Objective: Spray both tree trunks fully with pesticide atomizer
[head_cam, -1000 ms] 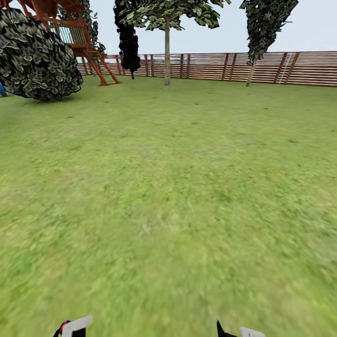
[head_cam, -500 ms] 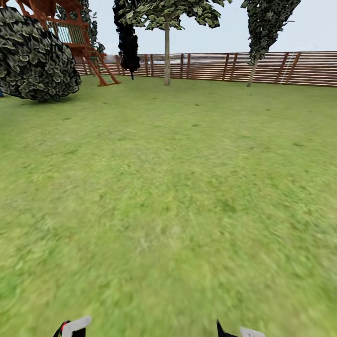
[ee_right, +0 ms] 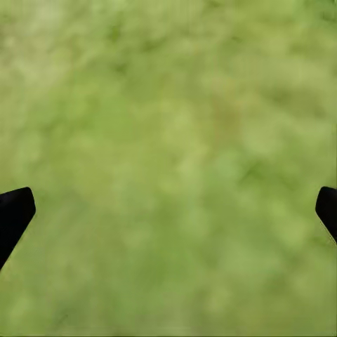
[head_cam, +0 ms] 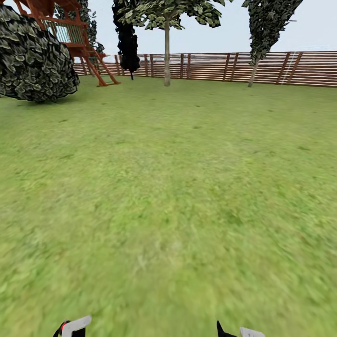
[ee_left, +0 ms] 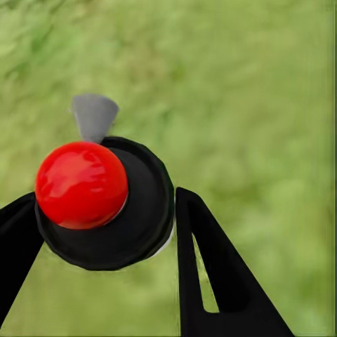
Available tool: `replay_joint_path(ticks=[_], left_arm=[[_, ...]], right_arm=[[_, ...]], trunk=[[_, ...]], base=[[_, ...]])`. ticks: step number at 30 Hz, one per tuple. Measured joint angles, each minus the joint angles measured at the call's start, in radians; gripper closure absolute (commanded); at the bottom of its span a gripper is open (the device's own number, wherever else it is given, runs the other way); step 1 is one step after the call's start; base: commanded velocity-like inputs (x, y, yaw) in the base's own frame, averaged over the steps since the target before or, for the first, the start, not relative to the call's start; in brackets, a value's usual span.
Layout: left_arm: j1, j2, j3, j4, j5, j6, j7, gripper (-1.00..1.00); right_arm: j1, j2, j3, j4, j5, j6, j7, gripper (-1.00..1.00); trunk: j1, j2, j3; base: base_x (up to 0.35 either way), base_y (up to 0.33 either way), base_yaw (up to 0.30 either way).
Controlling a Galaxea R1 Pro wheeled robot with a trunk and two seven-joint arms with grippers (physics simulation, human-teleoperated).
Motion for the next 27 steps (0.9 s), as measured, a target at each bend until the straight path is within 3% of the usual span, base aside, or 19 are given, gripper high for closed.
replay_joint_path(ticks=[27], left_arm=[[0.0, -0.001, 0.0, 0.0, 0.0, 0.0, 0.0, 1.0]], right_arm=[[0.0, 0.0, 0.0, 0.0, 0.0, 0.0, 0.0, -1.0]], trunk=[[0.0, 0.0, 0.0]], base=[[0.339, 0.0, 0.0]])
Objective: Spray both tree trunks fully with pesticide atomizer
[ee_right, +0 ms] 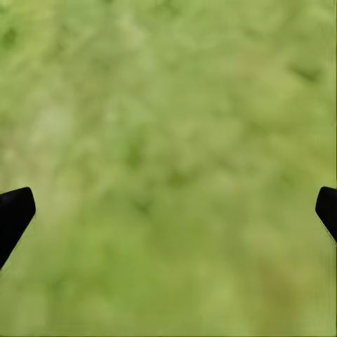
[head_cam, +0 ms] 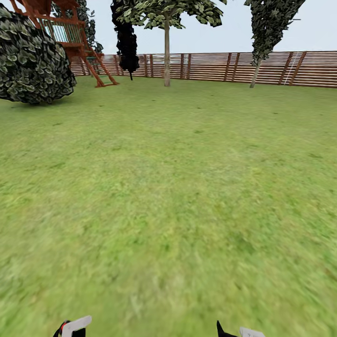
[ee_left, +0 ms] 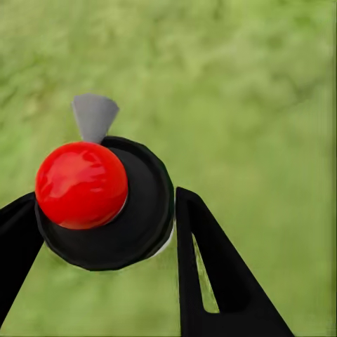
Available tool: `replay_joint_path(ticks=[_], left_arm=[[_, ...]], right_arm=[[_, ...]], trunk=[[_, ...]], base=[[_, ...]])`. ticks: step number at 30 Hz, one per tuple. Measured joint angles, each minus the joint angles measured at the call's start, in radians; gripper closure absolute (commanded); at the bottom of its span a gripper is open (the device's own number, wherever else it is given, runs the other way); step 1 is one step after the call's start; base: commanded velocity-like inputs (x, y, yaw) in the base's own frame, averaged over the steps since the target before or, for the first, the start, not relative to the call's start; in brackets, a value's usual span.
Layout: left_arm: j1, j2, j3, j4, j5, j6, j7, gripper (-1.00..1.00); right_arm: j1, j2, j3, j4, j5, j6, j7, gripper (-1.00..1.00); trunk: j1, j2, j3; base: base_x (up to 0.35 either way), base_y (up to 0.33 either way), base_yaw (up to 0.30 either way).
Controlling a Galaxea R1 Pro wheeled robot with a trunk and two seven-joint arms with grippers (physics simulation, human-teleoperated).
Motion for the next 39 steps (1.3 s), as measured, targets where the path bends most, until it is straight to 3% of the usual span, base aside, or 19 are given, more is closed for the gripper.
replay_joint_path(ticks=[39], left_arm=[[0.0, 0.0, 0.0, 0.0, 0.001, 0.0, 0.0, 1.0]], right_arm=[[0.0, 0.0, 0.0, 0.0, 0.0, 0.0, 0.0, -1.0]], trunk=[[0.0, 0.0, 0.0]], base=[[0.339, 0.0, 0.0]])
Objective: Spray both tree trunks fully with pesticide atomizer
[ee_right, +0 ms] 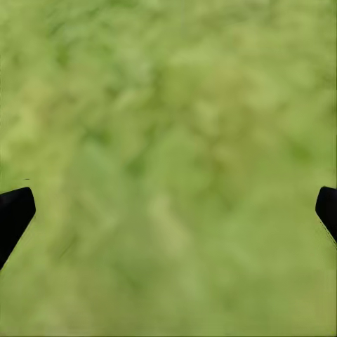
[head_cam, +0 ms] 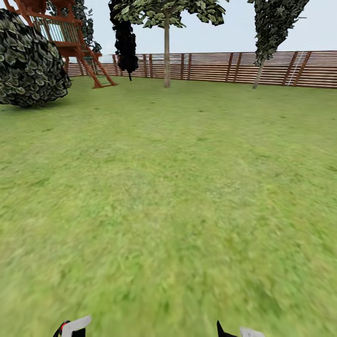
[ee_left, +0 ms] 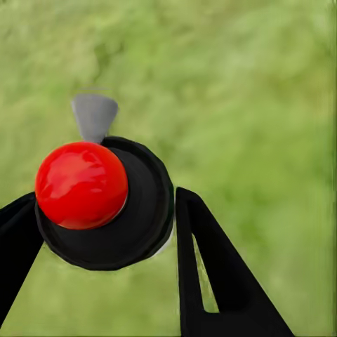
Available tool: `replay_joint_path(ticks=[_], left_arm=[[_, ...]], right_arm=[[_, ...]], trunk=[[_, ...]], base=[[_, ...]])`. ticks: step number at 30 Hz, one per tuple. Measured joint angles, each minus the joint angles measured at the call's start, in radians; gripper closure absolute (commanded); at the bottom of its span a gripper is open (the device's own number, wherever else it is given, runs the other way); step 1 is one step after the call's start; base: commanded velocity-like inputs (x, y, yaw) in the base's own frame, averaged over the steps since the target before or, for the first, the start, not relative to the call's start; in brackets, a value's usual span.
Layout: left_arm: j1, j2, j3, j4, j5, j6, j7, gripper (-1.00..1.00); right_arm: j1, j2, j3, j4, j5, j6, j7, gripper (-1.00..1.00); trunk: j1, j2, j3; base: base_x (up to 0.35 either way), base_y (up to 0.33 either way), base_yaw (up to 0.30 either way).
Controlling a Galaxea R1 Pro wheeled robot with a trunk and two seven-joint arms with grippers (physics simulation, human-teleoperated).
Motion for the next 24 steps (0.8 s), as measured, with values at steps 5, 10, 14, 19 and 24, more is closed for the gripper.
replay_joint_path(ticks=[5, 10, 14, 19, 24], left_arm=[[0.0, 0.0, 0.0, 0.0, 0.0, 0.0, 0.0, 1.0], [0.0, 0.0, 0.0, 0.0, 0.0, 0.0, 0.0, 1.0], [0.0, 0.0, 0.0, 0.0, 0.0, 0.0, 0.0, 1.0], [0.0, 0.001, 0.0, 0.0, 0.0, 0.0, 0.0, 1.0], [0.0, 0.001, 0.0, 0.0, 0.0, 0.0, 0.0, 1.0]], right_arm=[[0.0, 0.0, 0.0, 0.0, 0.0, 0.0, 0.0, -1.0], [0.0, 0.0, 0.0, 0.0, 0.0, 0.0, 0.0, -1.0], [0.0, 0.0, 0.0, 0.0, 0.0, 0.0, 0.0, -1.0], [0.0, 0.0, 0.0, 0.0, 0.0, 0.0, 0.0, -1.0], [0.0, 0.0, 0.0, 0.0, 0.0, 0.0, 0.0, -1.0]], trunk=[[0.0, 0.0, 0.0], [0.0, 0.0, 0.0], [0.0, 0.0, 0.0], [0.0, 0.0, 0.0], [0.0, 0.0, 0.0]], base=[[0.339, 0.0, 0.0], [0.339, 0.0, 0.0], [0.339, 0.0, 0.0], [0.339, 0.0, 0.0], [0.339, 0.0, 0.0]])
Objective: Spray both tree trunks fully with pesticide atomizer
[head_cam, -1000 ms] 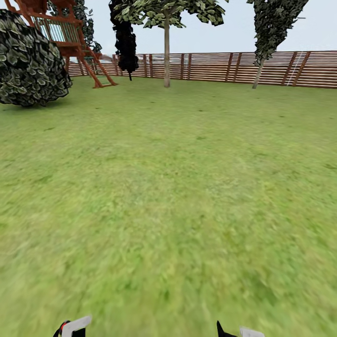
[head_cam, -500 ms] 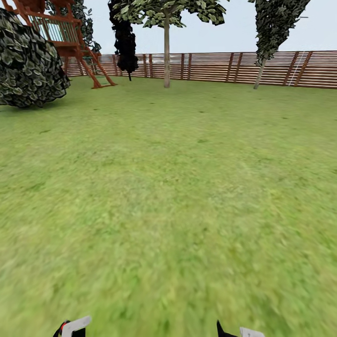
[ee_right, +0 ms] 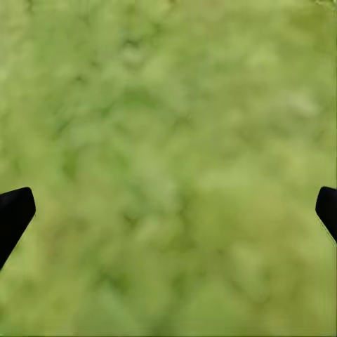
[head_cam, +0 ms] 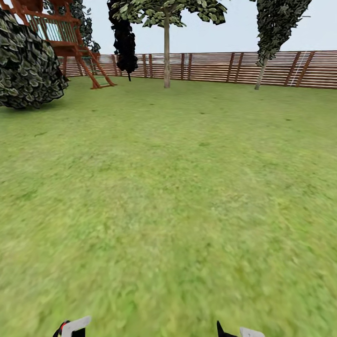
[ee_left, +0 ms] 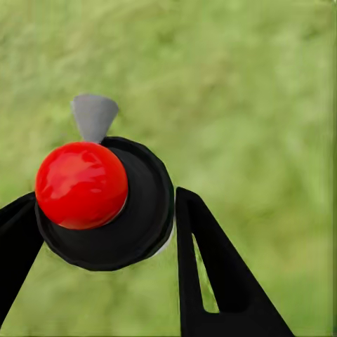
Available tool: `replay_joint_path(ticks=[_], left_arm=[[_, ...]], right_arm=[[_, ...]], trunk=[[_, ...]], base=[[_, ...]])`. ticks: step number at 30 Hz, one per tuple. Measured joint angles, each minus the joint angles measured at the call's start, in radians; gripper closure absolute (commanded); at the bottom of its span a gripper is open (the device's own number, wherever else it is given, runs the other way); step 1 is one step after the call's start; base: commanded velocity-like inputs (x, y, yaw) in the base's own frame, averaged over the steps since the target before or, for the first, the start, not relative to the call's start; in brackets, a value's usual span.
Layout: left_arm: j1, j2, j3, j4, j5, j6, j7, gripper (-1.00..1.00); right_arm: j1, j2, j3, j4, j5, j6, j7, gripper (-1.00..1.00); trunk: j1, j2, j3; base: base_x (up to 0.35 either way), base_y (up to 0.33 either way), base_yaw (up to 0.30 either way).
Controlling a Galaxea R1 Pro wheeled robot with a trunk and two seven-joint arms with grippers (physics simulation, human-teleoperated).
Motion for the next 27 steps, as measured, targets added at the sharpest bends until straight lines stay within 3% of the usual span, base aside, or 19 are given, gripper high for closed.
replay_joint_path(ticks=[27], left_arm=[[0.0, 0.0, 0.001, 0.0, 0.0, 0.0, 0.0, 1.0]], right_arm=[[0.0, 0.0, 0.0, 0.0, 0.0, 0.0, 0.0, -1.0]], trunk=[[0.0, 0.0, 0.0]], base=[[0.339, 0.0, 0.0]])
